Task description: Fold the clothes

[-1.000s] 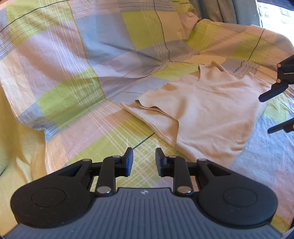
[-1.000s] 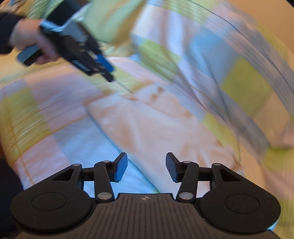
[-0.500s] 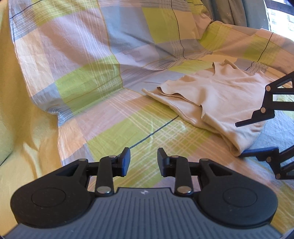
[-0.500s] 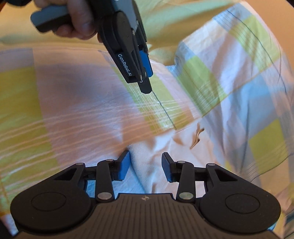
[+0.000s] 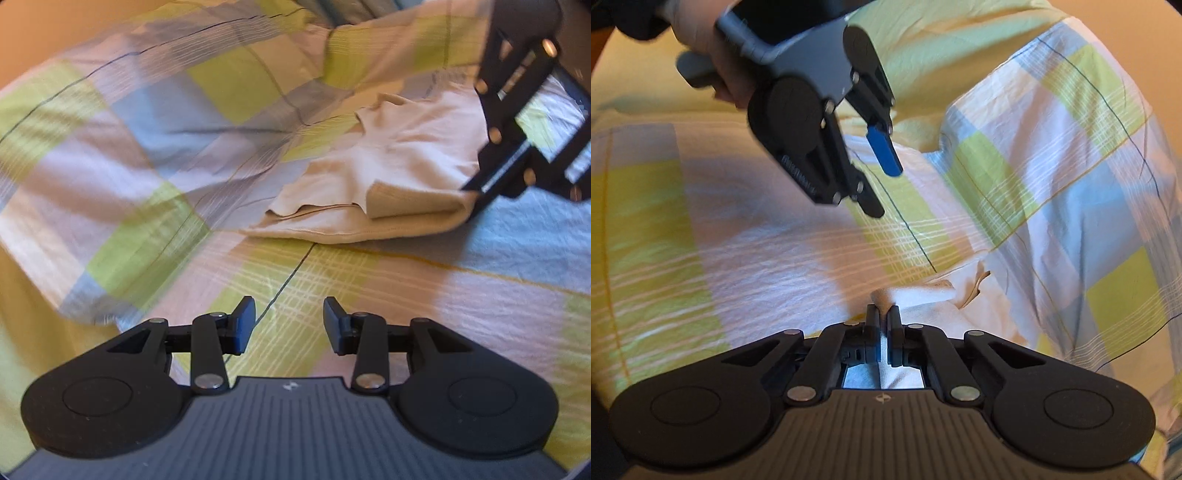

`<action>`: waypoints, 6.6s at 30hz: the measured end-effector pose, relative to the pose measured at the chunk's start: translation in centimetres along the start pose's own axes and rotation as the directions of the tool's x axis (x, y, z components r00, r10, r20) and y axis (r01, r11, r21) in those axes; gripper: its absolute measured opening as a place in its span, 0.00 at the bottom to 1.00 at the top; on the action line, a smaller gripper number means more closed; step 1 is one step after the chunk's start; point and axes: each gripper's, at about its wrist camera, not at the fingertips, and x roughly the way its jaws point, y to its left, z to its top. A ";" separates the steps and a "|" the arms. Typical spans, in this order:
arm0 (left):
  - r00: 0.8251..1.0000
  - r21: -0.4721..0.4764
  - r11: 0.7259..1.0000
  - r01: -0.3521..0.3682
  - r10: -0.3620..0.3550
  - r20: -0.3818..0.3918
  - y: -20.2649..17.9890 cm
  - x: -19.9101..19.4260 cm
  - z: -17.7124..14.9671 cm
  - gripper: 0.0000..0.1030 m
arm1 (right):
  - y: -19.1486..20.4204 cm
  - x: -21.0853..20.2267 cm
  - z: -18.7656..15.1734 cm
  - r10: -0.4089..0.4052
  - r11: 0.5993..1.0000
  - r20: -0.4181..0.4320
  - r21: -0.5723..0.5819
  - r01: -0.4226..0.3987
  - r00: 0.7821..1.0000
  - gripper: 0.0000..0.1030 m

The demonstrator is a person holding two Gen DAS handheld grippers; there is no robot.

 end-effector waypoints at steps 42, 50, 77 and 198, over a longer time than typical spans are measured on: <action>0.977 0.681 0.708 0.187 -0.209 -0.050 -5.2 -3.3 11.5 0.03 | -1.6 -21.2 -9.1 0.126 0.844 0.264 0.478 -0.243 0.956 0.02; 0.963 0.639 0.725 0.258 -0.246 -0.109 -8.4 7.7 20.3 0.08 | -9.5 -18.8 -18.7 -0.039 0.546 0.160 0.830 -0.114 0.986 0.02; 0.877 -0.302 0.841 0.449 -0.479 -0.031 -2.0 17.1 20.0 0.03 | -12.7 -11.8 -29.1 0.022 -0.008 0.101 0.995 -0.101 0.995 0.08; 0.989 0.083 0.986 0.144 -0.145 0.001 -7.9 3.1 12.1 0.40 | -2.9 -14.1 -18.4 -0.035 0.281 -0.135 0.949 0.139 0.990 0.21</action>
